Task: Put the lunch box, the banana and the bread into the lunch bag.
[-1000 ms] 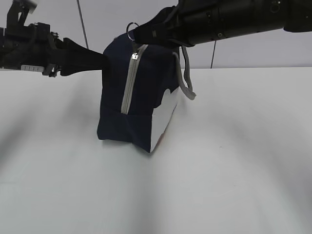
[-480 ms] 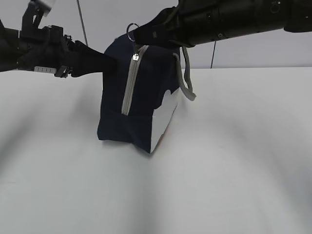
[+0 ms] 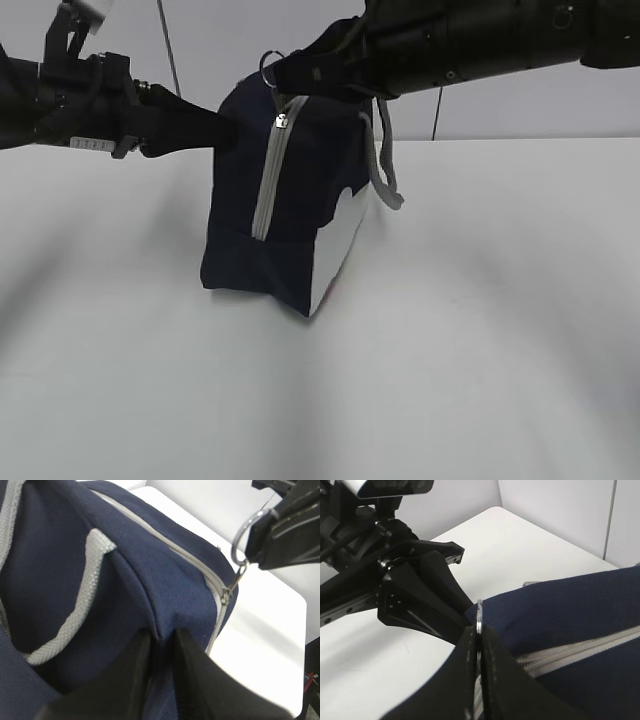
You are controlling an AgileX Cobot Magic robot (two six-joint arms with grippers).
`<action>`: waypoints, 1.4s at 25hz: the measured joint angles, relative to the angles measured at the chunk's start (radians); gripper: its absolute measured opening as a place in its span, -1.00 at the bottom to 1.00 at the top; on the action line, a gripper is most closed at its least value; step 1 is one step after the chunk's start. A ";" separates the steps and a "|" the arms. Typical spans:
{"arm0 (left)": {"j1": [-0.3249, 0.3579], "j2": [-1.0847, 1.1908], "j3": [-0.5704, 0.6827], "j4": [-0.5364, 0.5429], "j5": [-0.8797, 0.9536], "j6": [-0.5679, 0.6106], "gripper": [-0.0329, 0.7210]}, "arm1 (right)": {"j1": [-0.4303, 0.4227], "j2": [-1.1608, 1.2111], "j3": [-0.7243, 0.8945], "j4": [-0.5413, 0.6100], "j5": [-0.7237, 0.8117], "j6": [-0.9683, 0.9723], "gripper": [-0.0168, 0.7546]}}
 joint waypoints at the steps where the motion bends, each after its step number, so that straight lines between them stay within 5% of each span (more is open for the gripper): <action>1: 0.000 0.000 0.000 0.001 0.000 0.000 -0.58 | 0.000 0.005 0.000 0.000 0.000 0.002 -1.00; 6: 0.000 0.009 0.000 0.002 0.002 -0.001 -0.61 | 0.000 0.006 0.000 0.000 -0.003 0.007 -1.00; 11: 0.000 0.018 0.000 0.017 0.003 -0.016 -0.89 | 0.000 0.007 0.000 0.000 -0.003 0.009 -1.00; 35: 0.000 0.018 -0.002 0.075 0.019 -0.065 -0.90 | 0.000 -0.012 0.000 0.021 0.081 0.102 -1.00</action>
